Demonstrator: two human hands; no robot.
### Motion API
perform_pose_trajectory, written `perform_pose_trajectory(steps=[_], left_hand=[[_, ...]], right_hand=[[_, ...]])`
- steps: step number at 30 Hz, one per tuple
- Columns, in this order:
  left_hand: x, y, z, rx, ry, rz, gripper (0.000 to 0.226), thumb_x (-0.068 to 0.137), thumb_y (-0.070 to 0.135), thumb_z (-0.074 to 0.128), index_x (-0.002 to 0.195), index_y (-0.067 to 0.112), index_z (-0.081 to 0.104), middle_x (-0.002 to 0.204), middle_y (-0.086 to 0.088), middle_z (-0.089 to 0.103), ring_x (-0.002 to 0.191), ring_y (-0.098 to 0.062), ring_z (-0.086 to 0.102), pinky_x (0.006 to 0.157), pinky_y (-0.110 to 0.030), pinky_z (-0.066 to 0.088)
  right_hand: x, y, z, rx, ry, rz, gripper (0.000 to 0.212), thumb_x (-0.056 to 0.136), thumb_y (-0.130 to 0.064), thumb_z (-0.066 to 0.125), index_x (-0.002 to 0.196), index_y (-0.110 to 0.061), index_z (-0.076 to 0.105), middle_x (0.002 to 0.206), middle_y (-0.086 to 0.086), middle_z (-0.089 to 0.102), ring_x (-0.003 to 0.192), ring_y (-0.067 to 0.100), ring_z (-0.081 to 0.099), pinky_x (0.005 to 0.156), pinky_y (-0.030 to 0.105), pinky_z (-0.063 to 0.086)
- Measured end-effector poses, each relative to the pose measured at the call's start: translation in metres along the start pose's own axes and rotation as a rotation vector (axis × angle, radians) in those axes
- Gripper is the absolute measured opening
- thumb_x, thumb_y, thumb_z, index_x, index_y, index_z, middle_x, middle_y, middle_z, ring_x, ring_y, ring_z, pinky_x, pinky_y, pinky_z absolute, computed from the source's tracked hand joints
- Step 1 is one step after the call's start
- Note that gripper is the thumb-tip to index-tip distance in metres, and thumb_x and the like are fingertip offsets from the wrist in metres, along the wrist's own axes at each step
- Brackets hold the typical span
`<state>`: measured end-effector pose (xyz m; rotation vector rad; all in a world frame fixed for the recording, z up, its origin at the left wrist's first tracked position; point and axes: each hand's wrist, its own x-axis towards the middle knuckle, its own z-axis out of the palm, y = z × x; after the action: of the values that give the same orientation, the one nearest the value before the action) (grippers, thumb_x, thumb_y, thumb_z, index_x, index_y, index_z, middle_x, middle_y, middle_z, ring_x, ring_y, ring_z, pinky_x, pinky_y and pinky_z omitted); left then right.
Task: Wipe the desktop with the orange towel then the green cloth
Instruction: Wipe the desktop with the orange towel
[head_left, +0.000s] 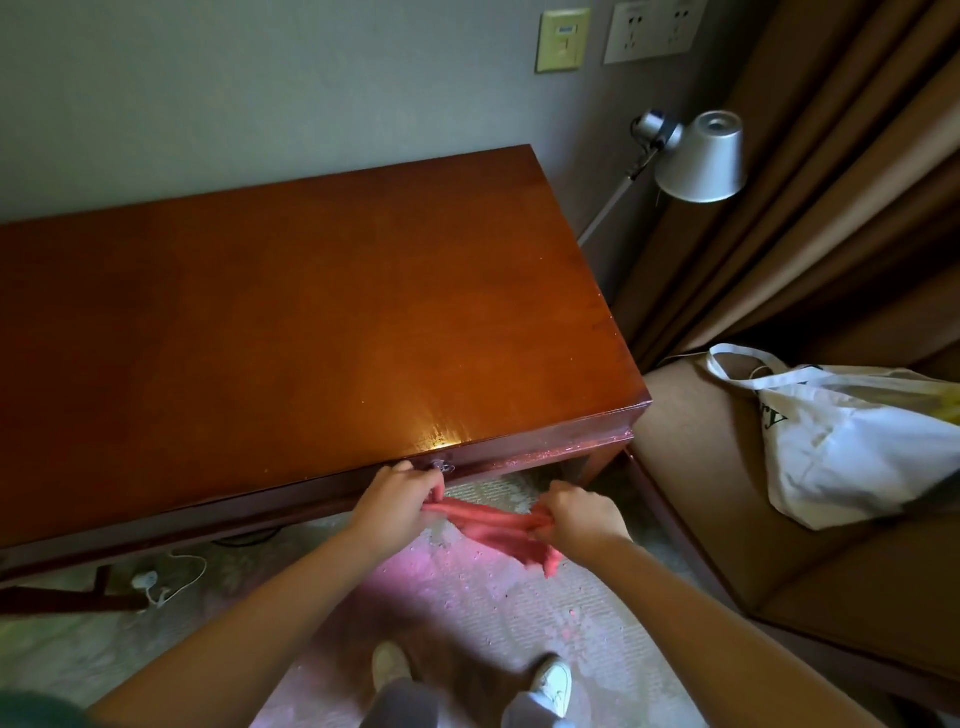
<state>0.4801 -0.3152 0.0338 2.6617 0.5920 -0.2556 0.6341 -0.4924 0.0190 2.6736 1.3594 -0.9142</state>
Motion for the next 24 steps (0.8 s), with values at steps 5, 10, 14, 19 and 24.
perform_pose_trajectory(steps=[5, 10, 14, 19, 24], left_hand=[[-0.007, -0.006, -0.014, -0.058, 0.163, 0.008, 0.012, 0.082, 0.025, 0.068, 0.088, 0.017, 0.062, 0.074, 0.010, 0.049, 0.068, -0.014, 0.046, 0.055, -0.025, 0.028], [-0.011, -0.018, -0.023, 0.040, 0.338, 0.021, 0.019, 0.074, 0.035, 0.077, 0.081, 0.019, 0.068, 0.071, 0.009, 0.056, 0.067, -0.015, 0.054, 0.063, -0.027, 0.036], [-0.019, -0.016, -0.021, 0.095, 0.338, 0.016, 0.016, 0.077, 0.033, 0.074, 0.083, 0.020, 0.068, 0.087, 0.007, 0.058, 0.085, -0.018, 0.057, 0.074, -0.032, 0.039], [-0.025, -0.006, -0.021, 0.089, 0.235, -0.095, 0.026, 0.087, 0.047, 0.058, 0.096, 0.022, 0.062, 0.097, 0.007, 0.066, 0.091, -0.016, 0.060, 0.071, -0.027, 0.039], [-0.021, 0.007, -0.039, 0.075, 0.089, -0.203, 0.035, 0.088, 0.058, 0.049, 0.096, 0.024, 0.055, 0.088, 0.002, 0.066, 0.090, -0.022, 0.063, 0.062, -0.030, 0.038]], right_hand=[[-0.009, -0.005, -0.013, -0.019, 0.234, -0.074, 0.029, 0.093, -0.039, 0.052, 0.104, -0.013, 0.060, 0.118, 0.002, 0.043, 0.087, 0.026, 0.061, 0.061, 0.029, 0.034], [-0.015, -0.009, -0.023, -0.025, 0.400, -0.099, 0.035, 0.092, -0.047, 0.048, 0.095, -0.013, 0.057, 0.103, 0.002, 0.050, 0.073, 0.031, 0.066, 0.052, 0.030, 0.033], [-0.019, -0.010, -0.033, 0.029, 0.435, -0.069, 0.029, 0.095, -0.042, 0.046, 0.098, -0.015, 0.055, 0.097, 0.004, 0.064, 0.085, 0.030, 0.065, 0.058, 0.029, 0.033], [-0.020, -0.005, -0.039, 0.032, 0.363, -0.076, 0.029, 0.092, -0.045, 0.051, 0.103, -0.019, 0.057, 0.103, 0.004, 0.068, 0.097, 0.027, 0.063, 0.066, 0.030, 0.036], [-0.021, 0.003, -0.060, 0.008, 0.402, -0.095, 0.036, 0.086, -0.057, 0.054, 0.093, -0.022, 0.055, 0.098, 0.000, 0.068, 0.093, 0.024, 0.064, 0.069, 0.031, 0.043]])
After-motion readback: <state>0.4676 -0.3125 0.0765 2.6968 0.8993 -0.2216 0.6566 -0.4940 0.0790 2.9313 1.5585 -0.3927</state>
